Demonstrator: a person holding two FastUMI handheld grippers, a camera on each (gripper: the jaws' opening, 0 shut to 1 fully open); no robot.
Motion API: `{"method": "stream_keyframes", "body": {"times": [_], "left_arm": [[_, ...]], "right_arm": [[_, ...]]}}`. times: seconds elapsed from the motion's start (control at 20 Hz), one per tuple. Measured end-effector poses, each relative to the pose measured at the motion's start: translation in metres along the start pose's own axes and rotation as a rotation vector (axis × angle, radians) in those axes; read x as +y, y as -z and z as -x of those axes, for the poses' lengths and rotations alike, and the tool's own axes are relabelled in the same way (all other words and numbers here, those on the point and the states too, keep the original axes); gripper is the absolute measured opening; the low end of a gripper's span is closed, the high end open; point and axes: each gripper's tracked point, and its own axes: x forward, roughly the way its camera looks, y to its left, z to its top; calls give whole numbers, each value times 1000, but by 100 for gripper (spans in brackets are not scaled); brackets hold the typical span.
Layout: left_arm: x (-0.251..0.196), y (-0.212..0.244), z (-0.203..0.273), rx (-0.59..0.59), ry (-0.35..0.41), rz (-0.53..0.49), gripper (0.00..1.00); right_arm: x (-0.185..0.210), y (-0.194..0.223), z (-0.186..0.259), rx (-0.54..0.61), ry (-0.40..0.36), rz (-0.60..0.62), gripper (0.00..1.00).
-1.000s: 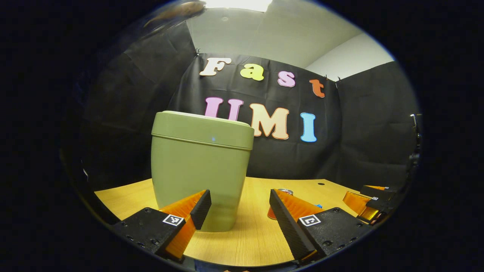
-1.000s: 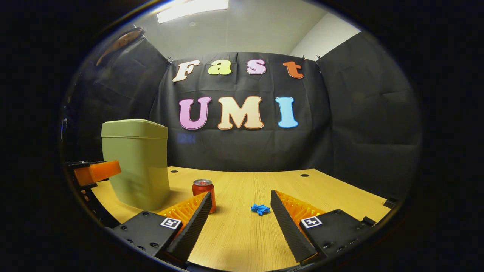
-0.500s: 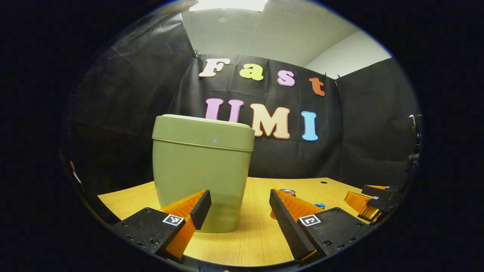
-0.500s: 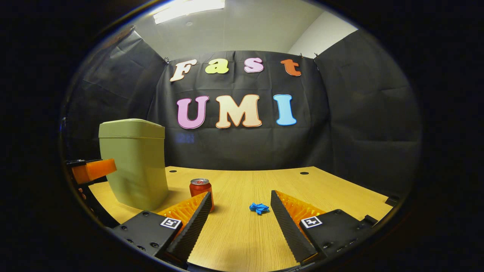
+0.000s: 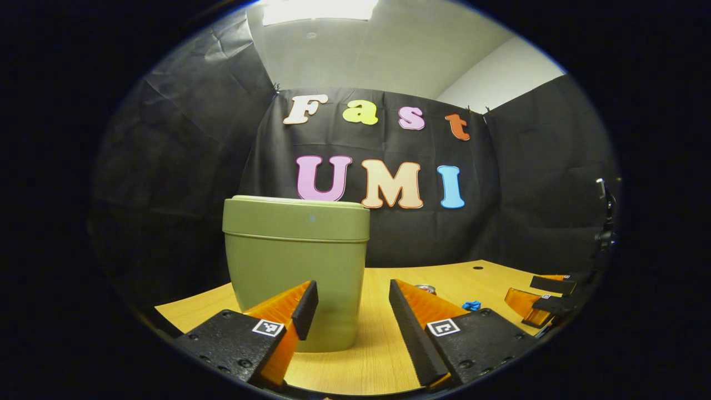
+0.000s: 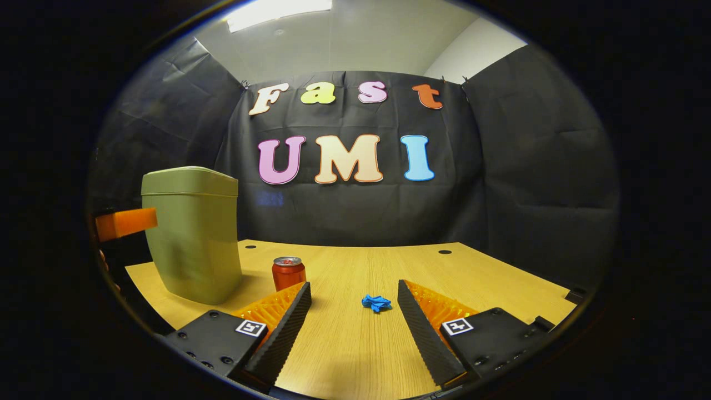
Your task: Press the lid of the desktop garbage bin to open it, pick up the crumpled paper on the desktop and throw it into the bin, then pick up the pop can on the desktop and drop it into the bin, and finally close the garbage bin lid.
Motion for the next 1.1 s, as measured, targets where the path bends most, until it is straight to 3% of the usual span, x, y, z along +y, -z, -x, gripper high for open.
{"method": "stream_keyframes", "body": {"times": [0.35, 0.6, 0.85, 0.95, 1.1], "left_arm": [[7, -40, -5, -45, -15, -82, 48], [8, -59, -12, -40, 6, -11, 24], [29, -88, -17, -78, -38, -65, 22], [36, -98, -24, -86, -51, -84, 8], [50, -105, -30, -80, -78, -102, 6]], "right_arm": [[-2, 7, -8, 13, -5, 1, 99], [-3, 10, -11, 24, -3, 2, 99], [-10, 16, -16, 36, 10, 4, 100], [-10, 19, -19, 46, 12, -8, 100], [-10, 20, -25, 43, 11, -30, 99]]}}
